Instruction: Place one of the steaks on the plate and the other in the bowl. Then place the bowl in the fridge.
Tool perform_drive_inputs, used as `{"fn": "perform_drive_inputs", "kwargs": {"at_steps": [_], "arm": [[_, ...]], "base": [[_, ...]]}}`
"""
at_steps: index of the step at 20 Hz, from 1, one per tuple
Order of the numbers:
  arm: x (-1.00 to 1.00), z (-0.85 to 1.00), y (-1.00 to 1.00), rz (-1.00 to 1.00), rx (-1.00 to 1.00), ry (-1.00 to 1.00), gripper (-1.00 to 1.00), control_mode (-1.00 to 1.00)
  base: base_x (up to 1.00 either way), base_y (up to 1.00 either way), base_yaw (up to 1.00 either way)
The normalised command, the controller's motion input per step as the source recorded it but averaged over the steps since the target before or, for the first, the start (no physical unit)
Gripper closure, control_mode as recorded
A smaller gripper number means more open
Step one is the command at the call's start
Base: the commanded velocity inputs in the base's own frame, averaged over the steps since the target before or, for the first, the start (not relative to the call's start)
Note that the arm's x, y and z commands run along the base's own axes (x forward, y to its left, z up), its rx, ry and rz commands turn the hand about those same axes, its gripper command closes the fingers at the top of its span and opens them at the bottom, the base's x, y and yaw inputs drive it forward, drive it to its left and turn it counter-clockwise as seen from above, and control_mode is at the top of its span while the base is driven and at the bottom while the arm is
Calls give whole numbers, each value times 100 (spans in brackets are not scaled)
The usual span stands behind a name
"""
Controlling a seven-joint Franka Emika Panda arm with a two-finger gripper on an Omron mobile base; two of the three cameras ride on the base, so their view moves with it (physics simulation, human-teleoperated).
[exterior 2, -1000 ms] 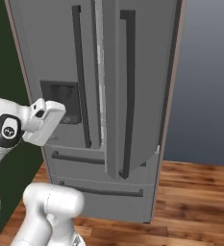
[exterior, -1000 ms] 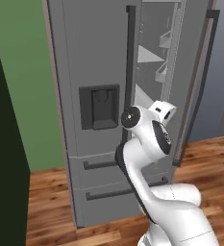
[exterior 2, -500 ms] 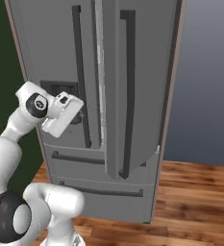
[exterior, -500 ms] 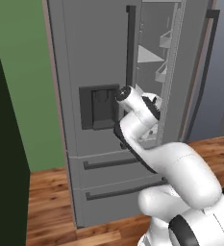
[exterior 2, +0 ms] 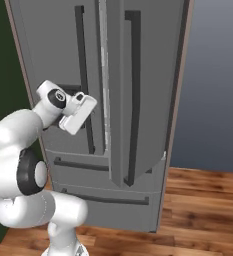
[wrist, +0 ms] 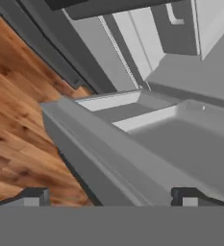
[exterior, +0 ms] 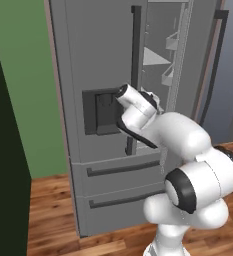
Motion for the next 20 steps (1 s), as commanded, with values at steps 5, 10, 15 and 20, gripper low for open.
{"fn": "perform_drive_inputs", "kwargs": {"at_steps": [5,10,15,20], "arm": [[46,-4,-59,14,-15,2,-100,-100],[10,0,-82,10,-5,0,-100,-100],[-6,0,-83,1,-8,3,-100,-100],[-49,0,-96,1,-9,2,-100,-100]], "base": [[0,0,0],[0,0,0],[0,0,0],[0,0,0]]}}
